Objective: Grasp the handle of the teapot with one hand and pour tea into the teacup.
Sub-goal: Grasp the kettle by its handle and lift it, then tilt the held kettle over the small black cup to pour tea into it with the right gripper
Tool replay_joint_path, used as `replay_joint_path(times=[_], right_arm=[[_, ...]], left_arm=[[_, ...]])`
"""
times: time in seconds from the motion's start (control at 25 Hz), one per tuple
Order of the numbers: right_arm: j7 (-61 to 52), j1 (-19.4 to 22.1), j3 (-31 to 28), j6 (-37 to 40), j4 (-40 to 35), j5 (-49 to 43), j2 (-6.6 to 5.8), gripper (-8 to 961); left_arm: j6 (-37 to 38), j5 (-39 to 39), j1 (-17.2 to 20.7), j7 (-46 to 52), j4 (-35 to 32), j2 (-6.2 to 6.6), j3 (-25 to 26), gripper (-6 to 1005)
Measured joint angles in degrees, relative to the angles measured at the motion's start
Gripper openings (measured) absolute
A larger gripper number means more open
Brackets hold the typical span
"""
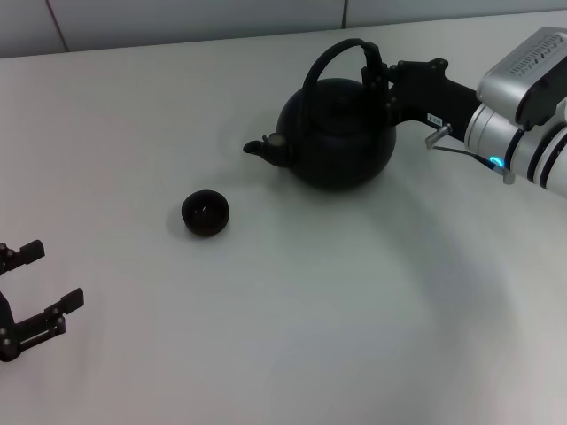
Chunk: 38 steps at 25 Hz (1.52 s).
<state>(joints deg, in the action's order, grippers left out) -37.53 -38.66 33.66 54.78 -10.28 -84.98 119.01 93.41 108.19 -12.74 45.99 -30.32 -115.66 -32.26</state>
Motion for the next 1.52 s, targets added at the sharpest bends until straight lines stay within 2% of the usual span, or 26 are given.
replay_joint_path(times=[0.4,0.68,0.96,1.32,1.52], right_arm=[[-3.6,-1.9,0.1,1.9,-1.9,0.1,-0.01,78],[-3.7,-4.8,3.4,1.4,-2.0,-0.1,-0.01,78],[-3.5,-5.6,9.5,1.3,-5.6,-0.1,0.08,78],[-2.8,-4.1,18.6,1.4,-13.1,-0.2,0.08,78],[-0.2,-3.6,20.2,1.4,-14.8,-0.2,0.08,78]], left_arm=[[0.0,0.0,-0.1,0.0,0.0,-0.26,0.0,799],[-0.1,0.0,-0.2,-0.1,0.0,-0.54,0.0,800],[-0.1,0.0,-0.3,-0.1,0.0,-0.68,0.0,800],[-0.2,0.0,-0.7,-0.1,0.0,-0.96,0.0,799],[-0.3,0.0,-0.9,-0.1,0.0,-1.17,0.5,800]])
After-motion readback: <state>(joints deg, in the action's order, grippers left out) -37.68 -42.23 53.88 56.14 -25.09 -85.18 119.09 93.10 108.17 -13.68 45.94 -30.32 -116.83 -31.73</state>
